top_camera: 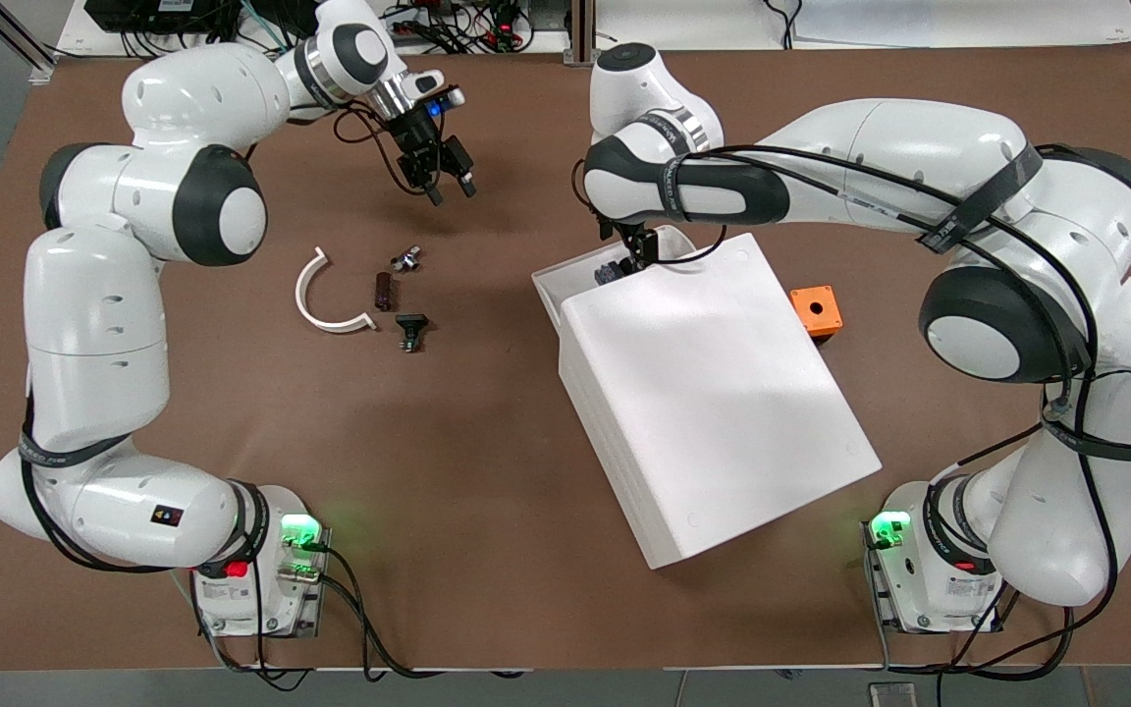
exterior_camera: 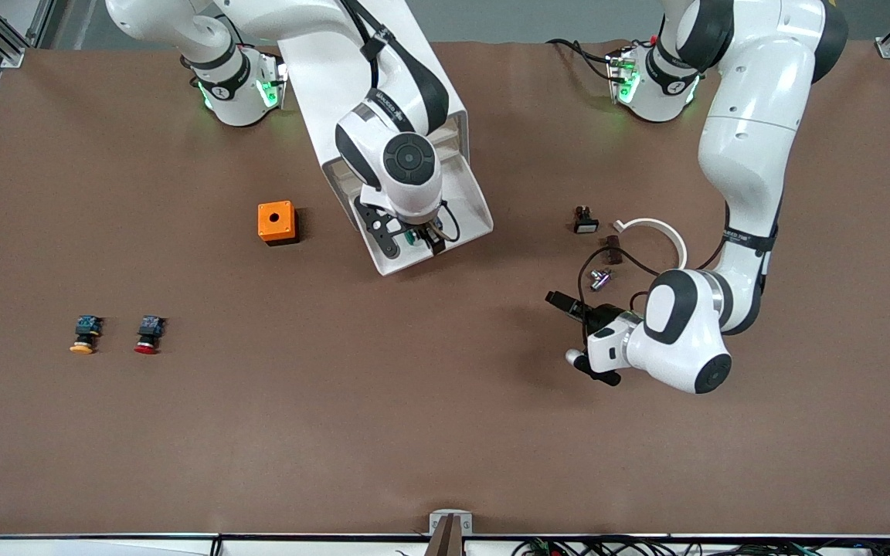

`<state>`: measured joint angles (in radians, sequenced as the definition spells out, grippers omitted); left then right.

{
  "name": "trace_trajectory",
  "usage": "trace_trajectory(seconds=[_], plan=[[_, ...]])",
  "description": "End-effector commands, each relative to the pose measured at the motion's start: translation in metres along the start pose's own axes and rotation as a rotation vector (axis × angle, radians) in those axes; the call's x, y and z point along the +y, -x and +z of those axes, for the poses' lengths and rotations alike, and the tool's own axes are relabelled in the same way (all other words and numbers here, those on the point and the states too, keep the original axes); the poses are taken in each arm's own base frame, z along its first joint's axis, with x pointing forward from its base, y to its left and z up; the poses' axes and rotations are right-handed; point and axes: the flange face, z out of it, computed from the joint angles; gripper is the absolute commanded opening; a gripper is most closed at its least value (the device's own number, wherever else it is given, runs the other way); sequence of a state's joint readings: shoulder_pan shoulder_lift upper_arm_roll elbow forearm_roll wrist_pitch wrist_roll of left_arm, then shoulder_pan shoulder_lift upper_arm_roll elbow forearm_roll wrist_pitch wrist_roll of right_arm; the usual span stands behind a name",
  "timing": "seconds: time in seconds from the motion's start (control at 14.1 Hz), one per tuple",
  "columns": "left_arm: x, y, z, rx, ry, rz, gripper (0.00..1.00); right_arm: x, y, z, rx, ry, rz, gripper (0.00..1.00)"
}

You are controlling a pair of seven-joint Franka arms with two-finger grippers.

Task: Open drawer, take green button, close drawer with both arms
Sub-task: 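Reach the right gripper into the drawer while the left gripper holds it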

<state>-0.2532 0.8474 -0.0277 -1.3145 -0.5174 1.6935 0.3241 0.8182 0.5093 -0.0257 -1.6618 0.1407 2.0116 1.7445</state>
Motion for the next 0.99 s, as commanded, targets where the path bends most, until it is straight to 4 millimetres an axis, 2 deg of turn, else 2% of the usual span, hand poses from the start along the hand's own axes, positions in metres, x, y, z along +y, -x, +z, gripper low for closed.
trace_trajectory(seconds=[0.0, 0.14, 0.36, 0.57, 0.64, 0.85, 0.92], plan=[[0.043, 0.0, -0.011, 0.037, -0.182, -0.08, 1.0, 0.0, 0.011, 0.01, -0.006, 0.008, 0.007, 1.0], [0.063, -0.005, -0.007, 0.077, -0.301, -0.167, 1.0, -0.001, 0.011, 0.02, -0.001, 0.021, 0.007, 1.0], [0.086, -0.006, 0.001, 0.101, -0.348, -0.268, 1.0, -0.005, 0.014, 0.033, 0.003, 0.019, 0.002, 1.0], [0.09, -0.008, 0.005, 0.144, -0.372, -0.432, 1.0, -0.006, 0.021, 0.038, 0.004, 0.011, -0.01, 1.0], [0.094, -0.008, 0.009, 0.154, -0.37, -0.503, 1.0, -0.006, 0.02, 0.038, 0.005, 0.014, -0.014, 0.95], [0.112, -0.008, 0.021, 0.191, -0.36, -0.72, 1.0, -0.005, 0.02, 0.039, 0.005, 0.017, -0.022, 0.5], [0.116, -0.008, 0.025, 0.199, -0.355, -0.771, 1.0, -0.006, 0.02, 0.038, 0.005, 0.015, -0.022, 0.31]])
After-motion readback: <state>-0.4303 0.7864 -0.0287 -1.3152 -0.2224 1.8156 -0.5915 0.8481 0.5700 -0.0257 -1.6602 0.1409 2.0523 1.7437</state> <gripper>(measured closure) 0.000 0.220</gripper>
